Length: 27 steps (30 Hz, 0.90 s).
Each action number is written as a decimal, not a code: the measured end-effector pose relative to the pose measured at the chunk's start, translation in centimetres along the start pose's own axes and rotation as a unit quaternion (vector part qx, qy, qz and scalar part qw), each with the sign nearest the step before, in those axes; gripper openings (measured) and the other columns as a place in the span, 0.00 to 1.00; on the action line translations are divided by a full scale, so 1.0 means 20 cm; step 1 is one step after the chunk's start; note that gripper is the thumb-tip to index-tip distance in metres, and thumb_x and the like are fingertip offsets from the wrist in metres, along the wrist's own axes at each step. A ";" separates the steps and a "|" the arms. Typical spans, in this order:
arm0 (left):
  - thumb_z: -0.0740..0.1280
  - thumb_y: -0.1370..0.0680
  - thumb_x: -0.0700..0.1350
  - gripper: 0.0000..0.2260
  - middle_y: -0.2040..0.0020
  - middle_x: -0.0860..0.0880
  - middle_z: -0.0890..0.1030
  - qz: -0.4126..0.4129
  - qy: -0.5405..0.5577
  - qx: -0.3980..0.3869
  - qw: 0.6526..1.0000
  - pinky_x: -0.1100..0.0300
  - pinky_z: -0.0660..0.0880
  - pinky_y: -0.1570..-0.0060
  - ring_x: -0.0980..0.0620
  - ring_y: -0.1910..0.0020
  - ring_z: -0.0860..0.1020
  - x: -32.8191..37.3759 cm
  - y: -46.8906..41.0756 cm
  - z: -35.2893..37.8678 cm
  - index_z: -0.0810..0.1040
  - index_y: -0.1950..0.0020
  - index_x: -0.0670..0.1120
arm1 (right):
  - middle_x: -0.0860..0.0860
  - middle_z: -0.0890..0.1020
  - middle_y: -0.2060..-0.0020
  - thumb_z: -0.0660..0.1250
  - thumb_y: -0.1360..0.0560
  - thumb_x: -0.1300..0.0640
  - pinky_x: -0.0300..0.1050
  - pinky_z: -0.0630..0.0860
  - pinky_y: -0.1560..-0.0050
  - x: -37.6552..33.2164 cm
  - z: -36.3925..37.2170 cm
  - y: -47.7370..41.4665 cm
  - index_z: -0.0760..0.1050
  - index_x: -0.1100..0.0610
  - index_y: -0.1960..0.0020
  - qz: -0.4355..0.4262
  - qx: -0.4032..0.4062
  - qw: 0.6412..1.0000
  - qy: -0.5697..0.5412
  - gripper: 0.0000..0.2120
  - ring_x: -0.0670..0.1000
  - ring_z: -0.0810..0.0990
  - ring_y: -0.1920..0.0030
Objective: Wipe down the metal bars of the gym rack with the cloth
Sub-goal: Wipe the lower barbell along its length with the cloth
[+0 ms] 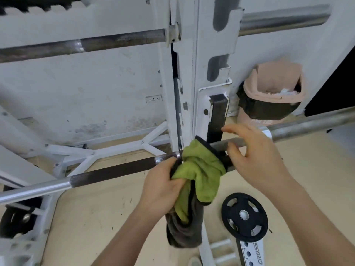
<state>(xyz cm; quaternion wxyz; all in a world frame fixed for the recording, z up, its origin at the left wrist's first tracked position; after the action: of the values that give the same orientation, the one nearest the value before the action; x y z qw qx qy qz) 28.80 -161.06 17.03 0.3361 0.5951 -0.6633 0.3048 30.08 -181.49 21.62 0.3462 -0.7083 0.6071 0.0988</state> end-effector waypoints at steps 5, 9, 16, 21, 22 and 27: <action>0.72 0.30 0.35 0.07 0.65 0.50 0.83 -0.071 0.259 -0.092 0.959 0.60 0.78 0.65 0.53 0.64 0.82 0.06 0.06 -0.05 0.79 0.60 0.47 | 0.40 0.80 0.44 0.74 0.32 0.41 0.41 0.75 0.41 -0.32 0.33 0.23 0.71 0.41 0.34 0.103 -0.270 0.900 -0.325 0.28 0.42 0.78 0.41; 0.79 0.37 0.41 0.18 0.72 0.57 0.72 -0.044 0.237 -0.187 0.952 0.65 0.70 0.67 0.59 0.71 0.71 0.00 0.11 -0.14 0.69 0.68 0.51 | 0.47 0.85 0.52 0.80 0.35 0.54 0.47 0.79 0.43 -0.30 0.28 0.21 0.82 0.50 0.46 0.118 -0.311 0.895 -0.297 0.18 0.46 0.83 0.49; 0.69 0.34 0.70 0.24 0.71 0.56 0.76 -0.028 -0.198 -0.163 0.966 0.58 0.70 0.65 0.58 0.71 0.73 -0.31 0.10 -0.33 0.77 0.64 0.49 | 0.45 0.80 0.51 0.73 0.29 0.62 0.37 0.74 0.45 -0.44 0.04 -0.09 0.81 0.41 0.48 0.035 -0.042 0.972 -0.228 0.18 0.39 0.78 0.49; 0.57 0.20 0.53 0.12 0.59 0.52 0.82 0.004 -0.138 0.099 0.986 0.54 0.73 0.58 0.49 0.58 0.77 -0.30 -0.13 -0.58 0.78 0.52 0.51 | 0.52 0.50 0.23 0.73 0.32 0.42 0.60 0.53 0.26 -0.53 0.61 -0.06 0.43 0.33 0.26 -0.026 -0.350 0.929 0.116 0.47 0.57 0.52 0.24; 0.53 0.19 0.52 0.14 0.59 0.50 0.81 -0.028 -0.206 0.083 0.975 0.54 0.71 0.62 0.45 0.59 0.76 -0.36 -0.19 -0.55 0.76 0.51 0.50 | 0.56 0.57 0.26 0.72 0.33 0.41 0.60 0.56 0.29 -0.51 0.71 -0.05 0.45 0.36 0.25 -0.056 -0.338 0.916 0.210 0.46 0.60 0.58 0.26; 0.48 0.18 0.55 0.20 0.61 0.46 0.79 -0.004 -0.442 0.044 0.896 0.56 0.66 0.66 0.44 0.64 0.72 -0.45 -0.22 -0.43 0.74 0.57 0.47 | 0.44 0.78 0.55 0.73 0.36 0.41 0.45 0.72 0.57 -0.49 0.81 -0.22 0.70 0.42 0.40 -0.104 -0.329 0.918 0.194 0.27 0.51 0.78 0.52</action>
<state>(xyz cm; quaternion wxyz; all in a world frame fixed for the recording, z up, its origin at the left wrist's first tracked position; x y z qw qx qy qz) 34.49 -149.37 14.82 -0.0171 0.6855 -0.7269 0.0377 36.36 -163.72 16.70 -0.0223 -0.8469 0.5183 0.1169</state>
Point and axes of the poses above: each hand's wrist, its own y-axis away from the middle knuckle, its own z-axis out of the palm, x = y × z, the point moved 6 cm from there along -y, towards the middle knuckle
